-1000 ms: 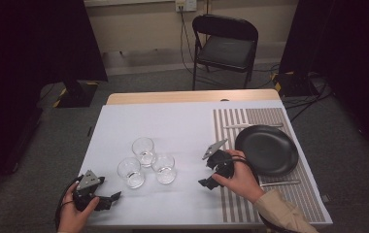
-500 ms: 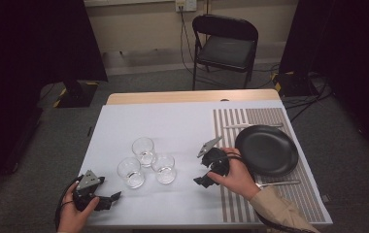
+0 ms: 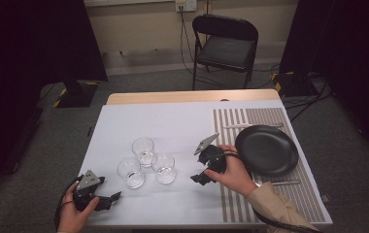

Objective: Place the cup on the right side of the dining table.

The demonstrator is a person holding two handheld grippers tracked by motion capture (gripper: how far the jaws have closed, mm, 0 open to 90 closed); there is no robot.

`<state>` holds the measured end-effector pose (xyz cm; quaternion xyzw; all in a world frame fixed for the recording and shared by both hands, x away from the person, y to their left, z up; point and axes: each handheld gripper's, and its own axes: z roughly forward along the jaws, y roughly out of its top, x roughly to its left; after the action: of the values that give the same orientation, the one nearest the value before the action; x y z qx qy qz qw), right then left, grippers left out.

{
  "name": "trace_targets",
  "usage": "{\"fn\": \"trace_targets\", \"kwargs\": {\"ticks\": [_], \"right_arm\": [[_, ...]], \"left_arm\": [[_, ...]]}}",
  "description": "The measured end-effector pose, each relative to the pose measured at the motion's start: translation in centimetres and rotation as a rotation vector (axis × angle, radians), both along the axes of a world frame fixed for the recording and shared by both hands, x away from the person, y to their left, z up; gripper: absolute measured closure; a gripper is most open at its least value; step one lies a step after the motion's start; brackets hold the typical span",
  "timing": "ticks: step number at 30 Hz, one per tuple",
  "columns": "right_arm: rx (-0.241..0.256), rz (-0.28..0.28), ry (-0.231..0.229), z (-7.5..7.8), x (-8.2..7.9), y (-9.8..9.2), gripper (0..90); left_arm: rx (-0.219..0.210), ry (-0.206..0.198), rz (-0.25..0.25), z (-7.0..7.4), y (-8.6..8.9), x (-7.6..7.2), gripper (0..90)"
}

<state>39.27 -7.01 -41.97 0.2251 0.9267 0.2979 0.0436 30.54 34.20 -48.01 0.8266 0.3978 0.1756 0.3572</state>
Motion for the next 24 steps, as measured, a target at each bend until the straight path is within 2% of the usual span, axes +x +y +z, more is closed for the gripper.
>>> {"fn": "trace_targets", "kwargs": {"ticks": [24], "right_arm": [[-0.001,0.014,0.005,1.0,0.4,1.4,16.3]], "left_arm": [[-0.001,0.001,0.001,0.0,0.0,0.0,10.5]]}}
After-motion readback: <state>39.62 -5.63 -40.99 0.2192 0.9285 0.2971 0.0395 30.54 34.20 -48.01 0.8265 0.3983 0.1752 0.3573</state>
